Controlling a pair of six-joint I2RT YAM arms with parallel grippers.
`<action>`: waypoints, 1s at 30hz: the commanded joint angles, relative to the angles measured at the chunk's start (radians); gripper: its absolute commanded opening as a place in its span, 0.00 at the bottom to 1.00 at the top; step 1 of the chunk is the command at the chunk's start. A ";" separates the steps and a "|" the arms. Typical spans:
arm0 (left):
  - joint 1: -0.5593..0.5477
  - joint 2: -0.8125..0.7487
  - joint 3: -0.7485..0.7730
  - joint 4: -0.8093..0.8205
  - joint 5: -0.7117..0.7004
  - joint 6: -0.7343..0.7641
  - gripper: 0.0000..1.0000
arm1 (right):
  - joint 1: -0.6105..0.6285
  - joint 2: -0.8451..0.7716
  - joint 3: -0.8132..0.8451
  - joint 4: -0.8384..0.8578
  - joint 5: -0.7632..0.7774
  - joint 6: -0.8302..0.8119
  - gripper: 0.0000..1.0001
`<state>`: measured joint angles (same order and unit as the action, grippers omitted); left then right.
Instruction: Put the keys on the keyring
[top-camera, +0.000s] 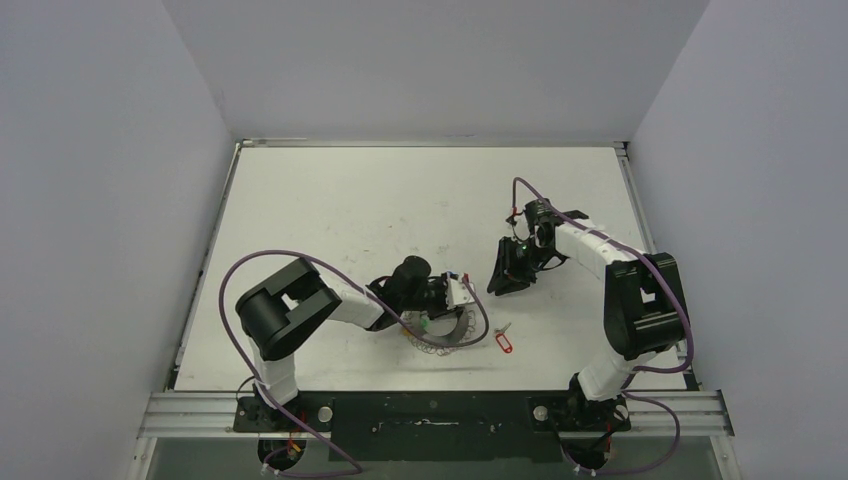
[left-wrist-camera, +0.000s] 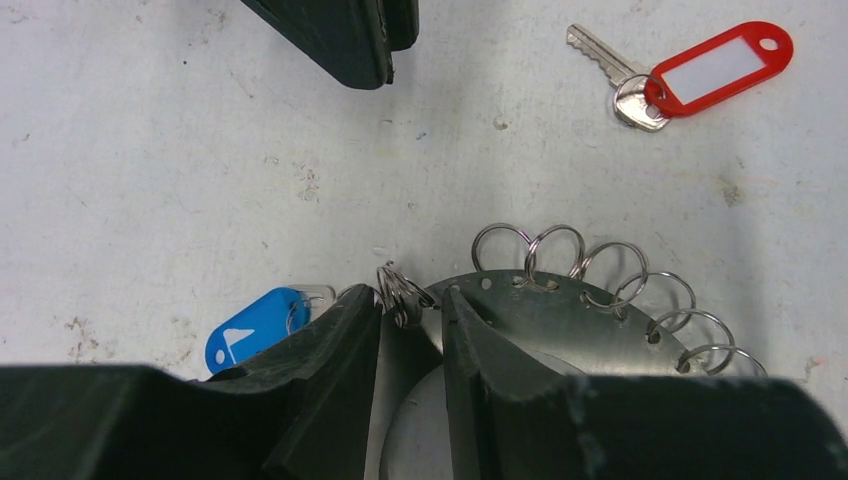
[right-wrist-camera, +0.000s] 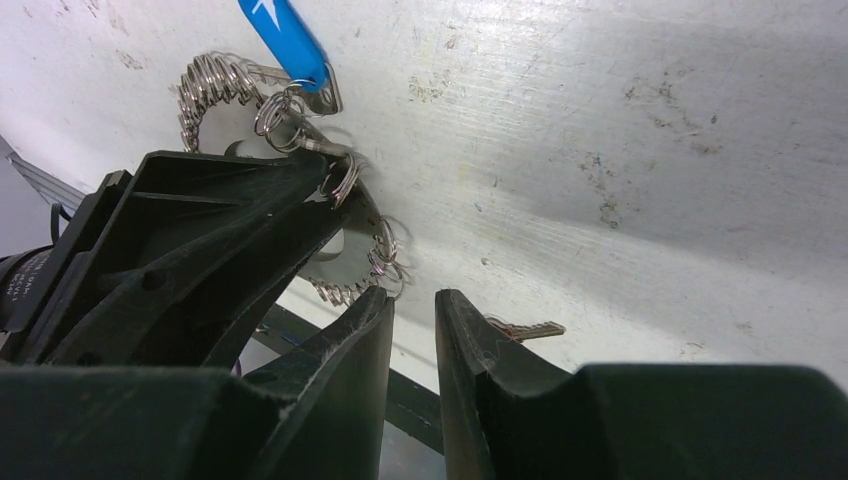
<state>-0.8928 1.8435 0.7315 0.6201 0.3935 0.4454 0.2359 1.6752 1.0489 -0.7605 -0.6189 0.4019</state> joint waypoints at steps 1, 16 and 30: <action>-0.008 0.017 0.044 -0.012 -0.044 0.015 0.26 | -0.012 -0.046 0.007 0.000 -0.021 -0.014 0.24; -0.008 -0.025 0.019 -0.011 -0.088 0.011 0.20 | -0.015 -0.051 0.029 -0.012 -0.028 -0.017 0.24; 0.018 -0.188 -0.007 -0.039 -0.141 -0.089 0.31 | -0.011 -0.046 0.053 -0.021 -0.024 -0.022 0.26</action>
<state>-0.8944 1.7840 0.7074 0.5945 0.2863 0.4385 0.2287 1.6752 1.0500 -0.7734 -0.6365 0.3965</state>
